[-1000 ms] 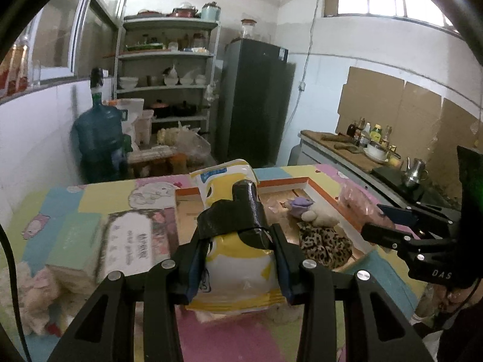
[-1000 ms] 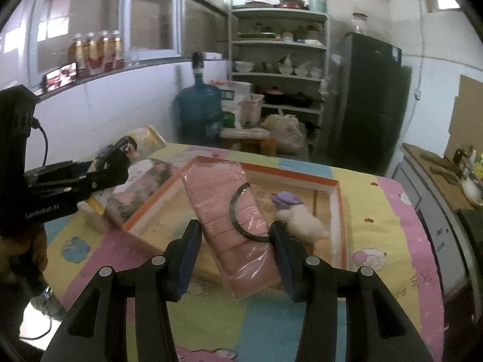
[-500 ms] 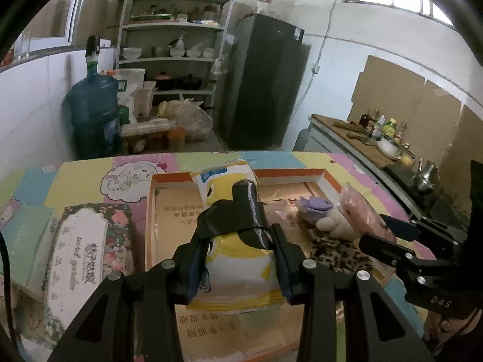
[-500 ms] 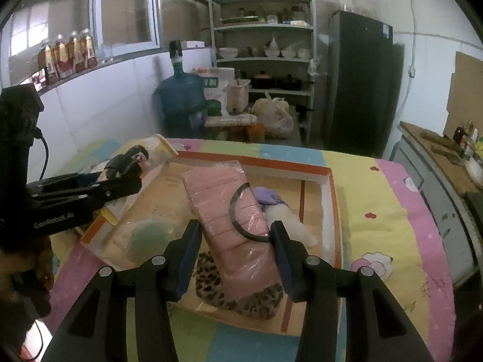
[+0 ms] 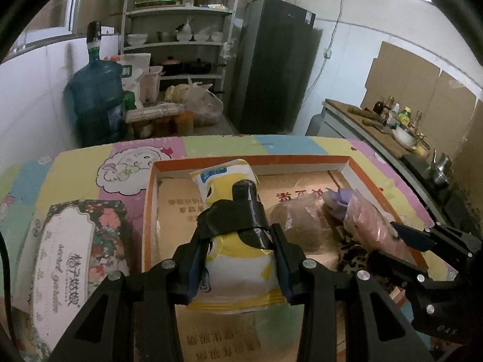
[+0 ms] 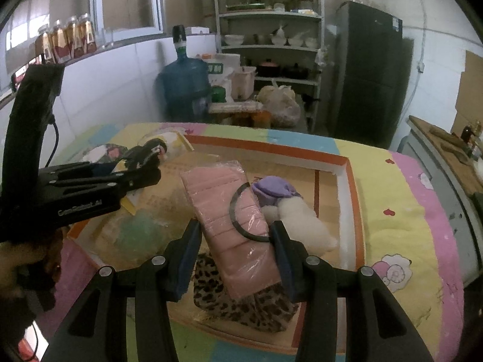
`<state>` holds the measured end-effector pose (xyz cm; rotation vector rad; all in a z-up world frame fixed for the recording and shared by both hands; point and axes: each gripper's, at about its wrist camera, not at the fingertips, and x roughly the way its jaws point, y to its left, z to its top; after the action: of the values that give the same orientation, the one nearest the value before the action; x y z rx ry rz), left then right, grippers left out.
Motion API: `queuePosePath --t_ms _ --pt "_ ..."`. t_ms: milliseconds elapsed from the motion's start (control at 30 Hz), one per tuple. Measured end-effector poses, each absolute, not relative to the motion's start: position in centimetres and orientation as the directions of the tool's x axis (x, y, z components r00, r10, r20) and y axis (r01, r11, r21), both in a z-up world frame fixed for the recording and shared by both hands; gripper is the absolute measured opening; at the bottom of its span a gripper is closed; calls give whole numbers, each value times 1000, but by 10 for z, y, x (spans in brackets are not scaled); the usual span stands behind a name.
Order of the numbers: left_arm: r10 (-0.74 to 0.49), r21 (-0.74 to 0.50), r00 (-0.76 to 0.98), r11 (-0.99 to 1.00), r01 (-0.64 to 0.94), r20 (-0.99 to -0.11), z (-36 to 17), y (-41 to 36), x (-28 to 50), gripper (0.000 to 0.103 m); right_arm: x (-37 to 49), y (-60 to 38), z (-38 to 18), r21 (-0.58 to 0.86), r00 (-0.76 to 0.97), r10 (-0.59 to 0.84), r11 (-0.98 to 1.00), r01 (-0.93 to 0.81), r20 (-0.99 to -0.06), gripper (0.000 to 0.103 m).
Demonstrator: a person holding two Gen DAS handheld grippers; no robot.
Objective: Organize soft objects
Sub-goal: 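Carry the pink packet with the right tool while the left tool carries the yellow-white packet over the tray, then open the left tool to drop the yellow-white packet while the right tool releases the pink packet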
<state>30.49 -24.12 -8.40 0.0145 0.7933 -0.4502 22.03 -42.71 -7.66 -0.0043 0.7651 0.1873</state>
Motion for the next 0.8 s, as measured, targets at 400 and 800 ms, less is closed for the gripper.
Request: queuePosePath --t_ms 400,800 --pt "-456 -258 536 878 404 -711 -102 -239 316 44 230 -427 -91 82 679 182 981 -176 -711 49" --pt "-451 -231 598 882 410 -662 -88 -235 297 70 227 -436 -96 159 676 246 969 -188 -695 61"
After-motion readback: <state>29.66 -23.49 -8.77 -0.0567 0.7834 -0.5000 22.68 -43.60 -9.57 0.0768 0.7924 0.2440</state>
